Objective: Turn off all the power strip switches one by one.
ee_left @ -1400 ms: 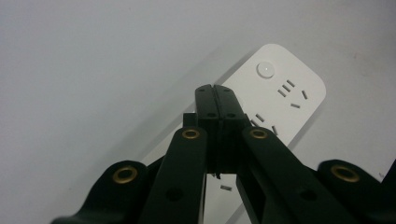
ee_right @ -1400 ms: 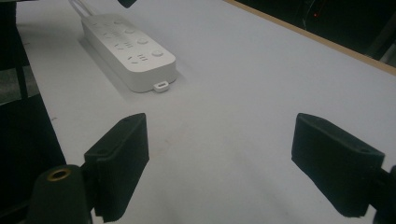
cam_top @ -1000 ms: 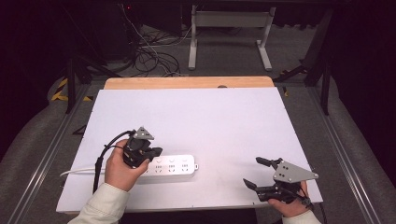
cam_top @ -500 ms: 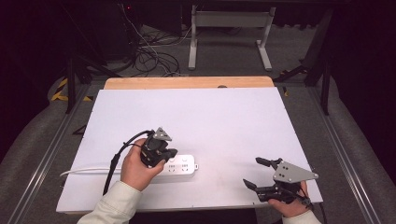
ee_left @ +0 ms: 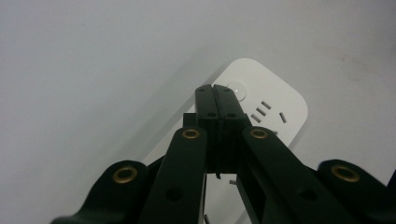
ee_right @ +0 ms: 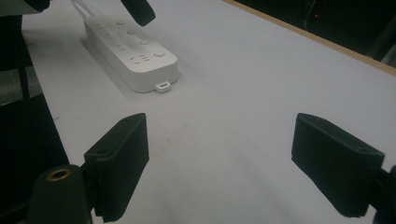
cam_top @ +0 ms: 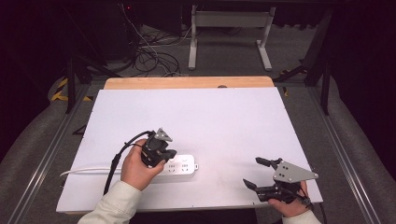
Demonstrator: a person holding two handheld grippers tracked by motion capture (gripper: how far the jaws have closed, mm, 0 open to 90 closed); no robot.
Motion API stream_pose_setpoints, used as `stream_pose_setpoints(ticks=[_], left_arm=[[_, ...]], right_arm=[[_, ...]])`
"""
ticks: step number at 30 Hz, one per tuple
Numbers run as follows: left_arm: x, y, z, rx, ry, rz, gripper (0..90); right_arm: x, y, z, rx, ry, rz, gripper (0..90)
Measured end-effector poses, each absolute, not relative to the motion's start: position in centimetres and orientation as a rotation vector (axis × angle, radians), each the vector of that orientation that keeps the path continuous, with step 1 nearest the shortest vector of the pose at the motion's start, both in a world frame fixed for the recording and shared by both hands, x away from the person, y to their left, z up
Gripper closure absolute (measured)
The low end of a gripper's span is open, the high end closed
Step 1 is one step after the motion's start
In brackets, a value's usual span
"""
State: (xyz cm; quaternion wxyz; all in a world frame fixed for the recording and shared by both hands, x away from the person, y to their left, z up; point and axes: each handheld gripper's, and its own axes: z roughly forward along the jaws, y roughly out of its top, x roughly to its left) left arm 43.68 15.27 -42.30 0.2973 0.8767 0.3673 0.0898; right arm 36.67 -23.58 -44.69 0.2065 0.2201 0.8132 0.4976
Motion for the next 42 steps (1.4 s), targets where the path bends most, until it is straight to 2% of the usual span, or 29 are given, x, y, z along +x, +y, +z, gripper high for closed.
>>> stream_pose_setpoints(ticks=[25, 42], left_arm=[[44.4, 15.0, -43.8, 2.404, 1.014, 0.200, 90.0], [44.2, 14.7, -44.1, 2.416, 1.015, 0.243, 90.0]], right_arm=[[36.6, -23.6, -44.7, 0.611, 2.266, 1.384, 19.5], [36.6, -23.6, -44.7, 0.609, 2.268, 1.383, 19.5]])
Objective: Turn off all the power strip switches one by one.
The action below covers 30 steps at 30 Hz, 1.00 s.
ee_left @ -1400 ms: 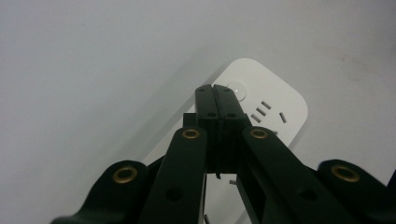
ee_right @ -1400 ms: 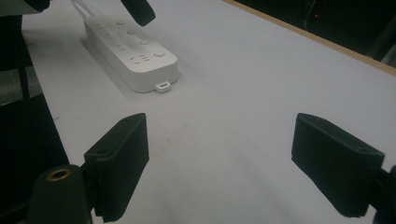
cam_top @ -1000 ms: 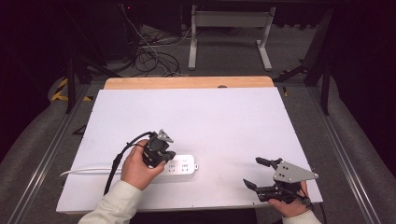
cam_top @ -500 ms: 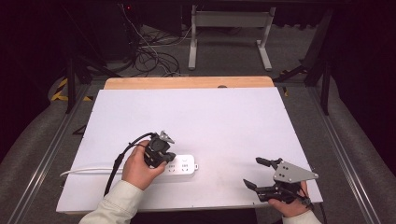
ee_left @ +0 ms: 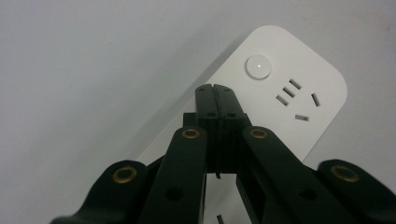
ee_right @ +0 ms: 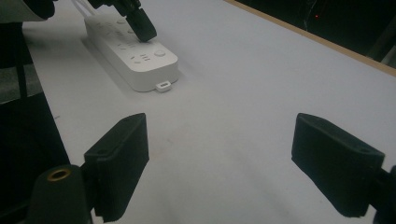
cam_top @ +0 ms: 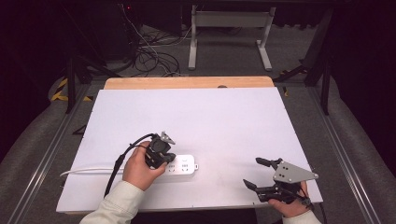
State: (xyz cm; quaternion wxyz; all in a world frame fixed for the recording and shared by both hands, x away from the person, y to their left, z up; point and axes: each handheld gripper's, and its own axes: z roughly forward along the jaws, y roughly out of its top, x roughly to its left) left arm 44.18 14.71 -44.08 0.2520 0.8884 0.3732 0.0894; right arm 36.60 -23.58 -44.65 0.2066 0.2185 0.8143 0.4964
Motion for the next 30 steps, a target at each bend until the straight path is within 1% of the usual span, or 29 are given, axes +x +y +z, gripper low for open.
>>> stream_pose_setpoints(ticks=[6, 30], left_arm=[[43.91, 14.47, -44.11, 2.423, 1.014, 0.275, 90.0], [43.95, 14.66, -44.33, 2.404, 1.041, 0.257, 90.0]], right_arm=[[36.58, -23.55, -44.65, 0.608, 2.269, 1.382, 19.5], [36.54, -23.47, -44.64, 0.604, 2.269, 1.382, 19.5]])
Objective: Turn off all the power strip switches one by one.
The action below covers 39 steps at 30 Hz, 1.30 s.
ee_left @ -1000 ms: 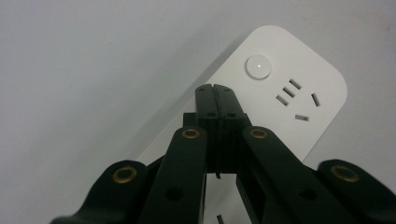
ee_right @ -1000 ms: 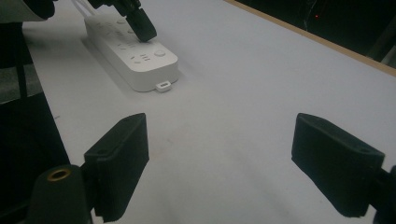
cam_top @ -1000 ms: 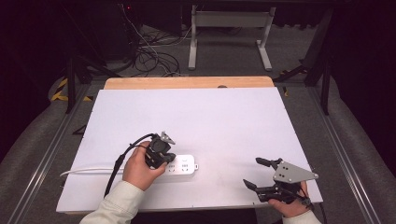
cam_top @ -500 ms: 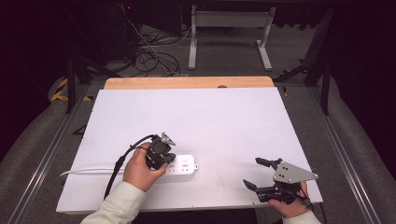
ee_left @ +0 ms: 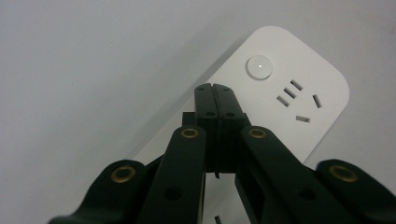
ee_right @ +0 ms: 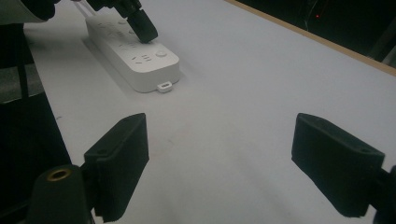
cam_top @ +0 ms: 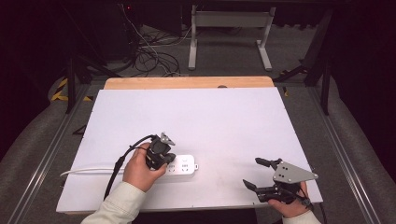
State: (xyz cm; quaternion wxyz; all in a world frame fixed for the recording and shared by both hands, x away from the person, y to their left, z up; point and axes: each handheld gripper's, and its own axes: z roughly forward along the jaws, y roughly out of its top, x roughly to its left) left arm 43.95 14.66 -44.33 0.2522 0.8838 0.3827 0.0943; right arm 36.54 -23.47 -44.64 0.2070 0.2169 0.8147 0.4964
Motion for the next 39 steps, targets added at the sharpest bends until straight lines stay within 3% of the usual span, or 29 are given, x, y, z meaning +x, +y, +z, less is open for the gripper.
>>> stream_pose_setpoints(ticks=[4, 7, 9, 15, 29, 39], left_arm=[[43.9, 14.7, -44.3, 2.406, 1.050, 0.276, 90.0], [43.4, 14.2, -43.9, 2.405, 1.041, 0.376, 90.0], [43.4, 14.3, -43.1, 2.364, 1.004, 0.293, 90.0], [42.3, 14.8, -40.5, 2.254, 0.939, 0.285, 90.0], [42.7, 14.6, -41.0, 2.267, 0.942, 0.261, 90.0], [43.6, 11.9, -42.4, 2.317, 0.905, 0.220, 90.0]], right_arm=[[36.5, -23.5, -44.6, 0.604, 2.268, 1.383, 19.4], [36.5, -23.4, -44.7, 0.608, 2.270, 1.385, 19.4], [36.6, -23.4, -44.7, 0.606, 2.269, 1.385, 19.4], [36.7, -23.5, -44.7, 0.608, 2.272, 1.381, 19.4], [36.5, -23.6, -44.6, 0.604, 2.265, 1.381, 19.4], [36.5, -23.6, -44.6, 0.603, 2.265, 1.381, 19.4]])
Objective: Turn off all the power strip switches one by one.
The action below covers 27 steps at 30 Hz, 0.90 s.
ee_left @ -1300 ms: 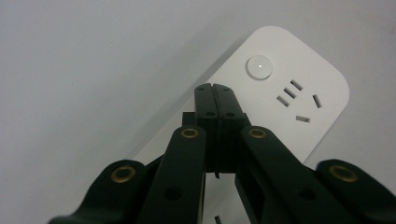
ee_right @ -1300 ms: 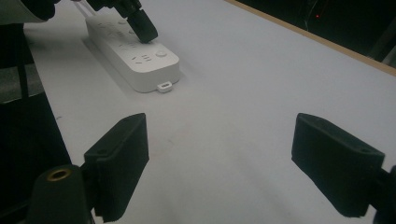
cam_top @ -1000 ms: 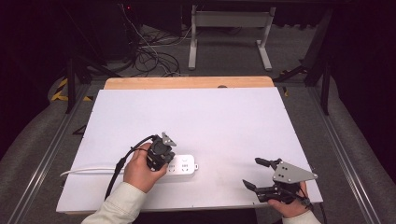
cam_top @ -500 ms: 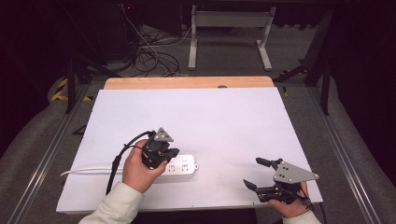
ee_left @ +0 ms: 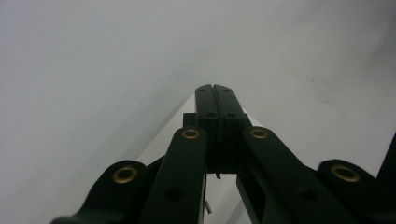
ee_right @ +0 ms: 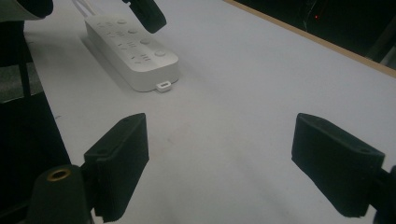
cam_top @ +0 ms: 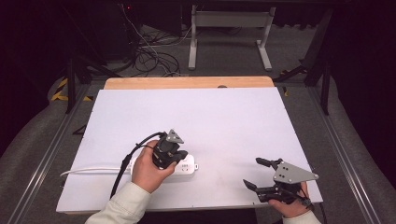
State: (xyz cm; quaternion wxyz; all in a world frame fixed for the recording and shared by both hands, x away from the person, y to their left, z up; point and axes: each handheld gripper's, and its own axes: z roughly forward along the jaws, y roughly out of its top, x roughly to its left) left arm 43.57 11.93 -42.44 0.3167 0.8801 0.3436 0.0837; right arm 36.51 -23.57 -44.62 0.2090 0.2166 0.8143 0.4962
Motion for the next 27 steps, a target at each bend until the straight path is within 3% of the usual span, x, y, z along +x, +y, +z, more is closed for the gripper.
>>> stream_pose_setpoints(ticks=[27], left_arm=[[44.7, 12.0, -44.7, 2.340, 0.950, 0.192, 90.0]], right_arm=[[36.5, -23.6, -44.7, 0.605, 2.270, 1.382, 19.4]])
